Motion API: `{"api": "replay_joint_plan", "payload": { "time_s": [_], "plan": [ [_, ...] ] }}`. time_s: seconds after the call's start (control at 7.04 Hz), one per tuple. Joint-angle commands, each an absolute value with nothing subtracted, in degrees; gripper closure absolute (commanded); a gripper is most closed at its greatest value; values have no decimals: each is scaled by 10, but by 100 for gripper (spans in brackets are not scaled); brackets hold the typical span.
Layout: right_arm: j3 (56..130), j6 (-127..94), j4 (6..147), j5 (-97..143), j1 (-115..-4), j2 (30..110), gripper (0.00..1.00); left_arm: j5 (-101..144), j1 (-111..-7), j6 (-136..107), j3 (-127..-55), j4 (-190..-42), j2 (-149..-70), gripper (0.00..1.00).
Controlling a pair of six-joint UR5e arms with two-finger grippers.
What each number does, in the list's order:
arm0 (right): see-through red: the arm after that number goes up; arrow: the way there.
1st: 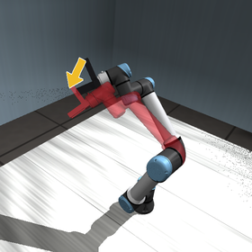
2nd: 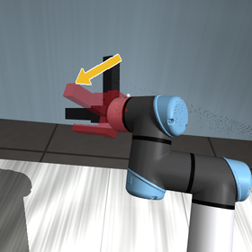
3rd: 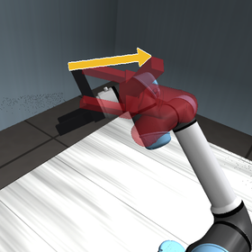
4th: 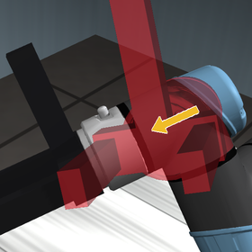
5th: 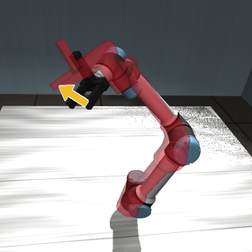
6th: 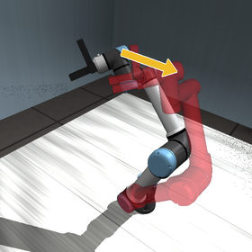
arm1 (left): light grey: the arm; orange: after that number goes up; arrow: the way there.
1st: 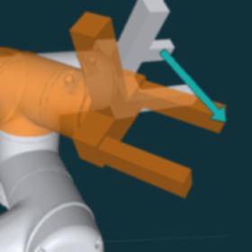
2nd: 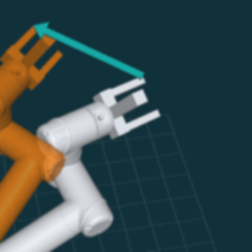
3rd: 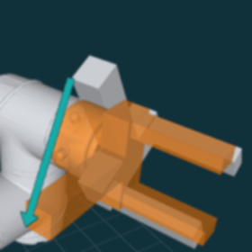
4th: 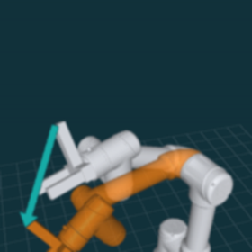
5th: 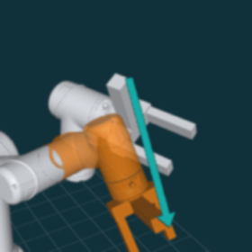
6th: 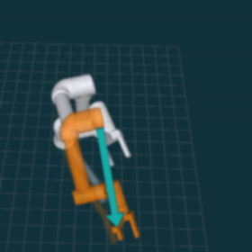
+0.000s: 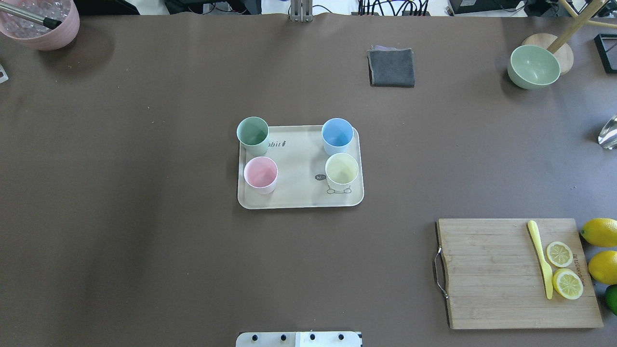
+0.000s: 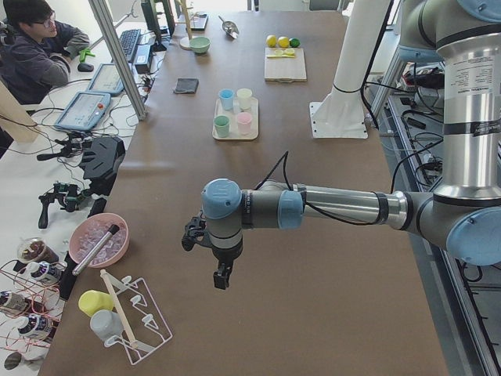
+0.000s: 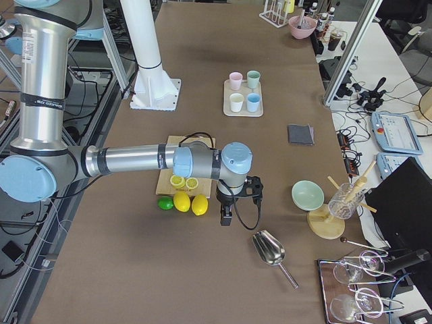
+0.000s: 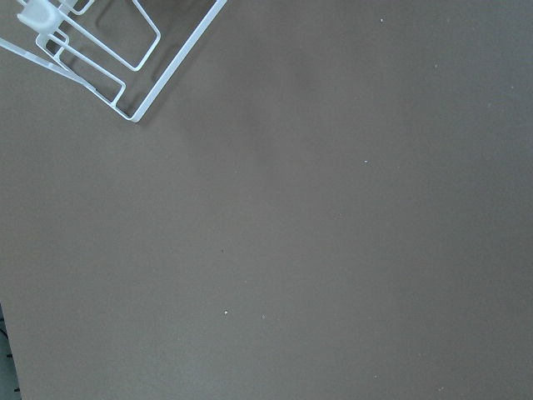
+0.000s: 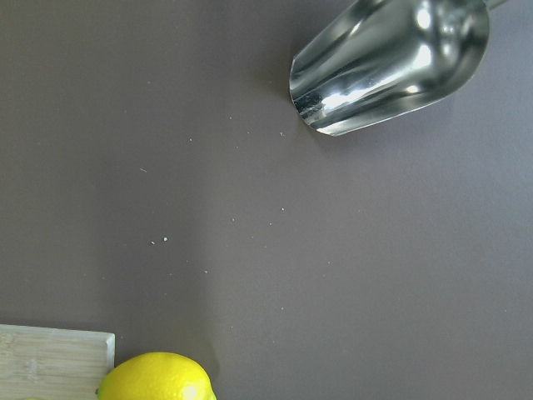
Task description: Place all cups on tray
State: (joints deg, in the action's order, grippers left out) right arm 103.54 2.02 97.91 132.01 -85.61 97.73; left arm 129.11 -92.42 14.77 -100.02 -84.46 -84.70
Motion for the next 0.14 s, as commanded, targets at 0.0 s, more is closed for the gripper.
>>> {"api": "replay_joint_plan", "payload": {
  "time_s": [0.0],
  "plan": [
    [1034, 20, 979, 1320, -856, 977, 0, 1291, -923, 148, -1001, -845, -847, 1]
  ]
}}
